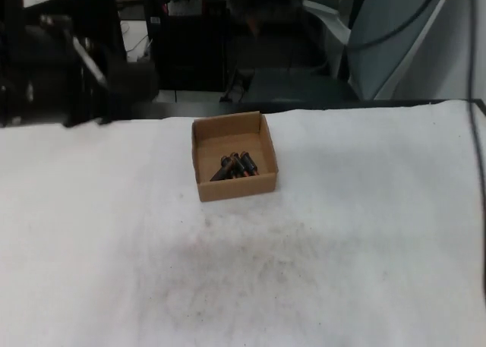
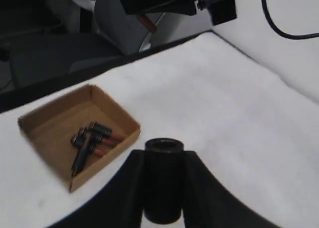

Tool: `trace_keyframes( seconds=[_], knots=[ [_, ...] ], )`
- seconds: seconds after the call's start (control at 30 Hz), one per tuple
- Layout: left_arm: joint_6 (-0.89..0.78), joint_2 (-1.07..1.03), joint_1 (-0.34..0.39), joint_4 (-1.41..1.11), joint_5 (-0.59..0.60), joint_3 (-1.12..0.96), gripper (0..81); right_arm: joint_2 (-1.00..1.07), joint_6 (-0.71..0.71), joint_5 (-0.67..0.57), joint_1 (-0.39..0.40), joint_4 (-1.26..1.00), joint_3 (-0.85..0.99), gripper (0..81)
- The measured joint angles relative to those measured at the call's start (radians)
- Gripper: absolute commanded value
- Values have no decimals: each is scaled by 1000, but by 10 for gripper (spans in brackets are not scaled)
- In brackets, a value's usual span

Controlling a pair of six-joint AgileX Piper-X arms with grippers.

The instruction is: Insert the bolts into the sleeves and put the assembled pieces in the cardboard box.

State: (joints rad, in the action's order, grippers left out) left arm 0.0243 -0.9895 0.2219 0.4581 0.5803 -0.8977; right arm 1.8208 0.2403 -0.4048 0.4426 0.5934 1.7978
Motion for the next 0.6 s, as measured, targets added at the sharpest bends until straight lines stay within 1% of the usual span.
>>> trace_keyframes(
  seconds=[0.13, 0.23, 0.27, 0.3, 0.37, 0.4, 0.5, 0.53, 0.6],
  knots=[
    [-181, 1, 0, -231, 47, 94, 3, -65, -129, -137, -36, -71, 0, 8],
    [-311, 1, 0, -430, 69, 213, 3, -107, -176, -217, -52, -87, 0, 8],
    [-365, 1, 0, -499, 73, 250, 3, -121, -198, -264, -54, -88, 0, 8],
    [-426, -4, 0, -580, 75, 286, 3, -133, -200, -270, -54, -87, 0, 8],
    [-525, -14, 0, -725, 81, 340, 3, -145, -224, -321, -54, -91, 0, 8],
    [-575, -22, 0, -799, 81, 366, 3, -163, -257, -368, -54, -98, 0, 8],
    [-682, -49, 0, -968, 83, 413, 3, -178, -293, -413, -50, -124, 0, 8],
    [-682, -51, 0, -977, 83, 415, 3, -184, -311, -432, -47, -141, -2, 8],
    [-752, -84, 0, -1084, 109, 422, 3, -200, -369, -459, -41, -204, -27, 8]
  ],
)
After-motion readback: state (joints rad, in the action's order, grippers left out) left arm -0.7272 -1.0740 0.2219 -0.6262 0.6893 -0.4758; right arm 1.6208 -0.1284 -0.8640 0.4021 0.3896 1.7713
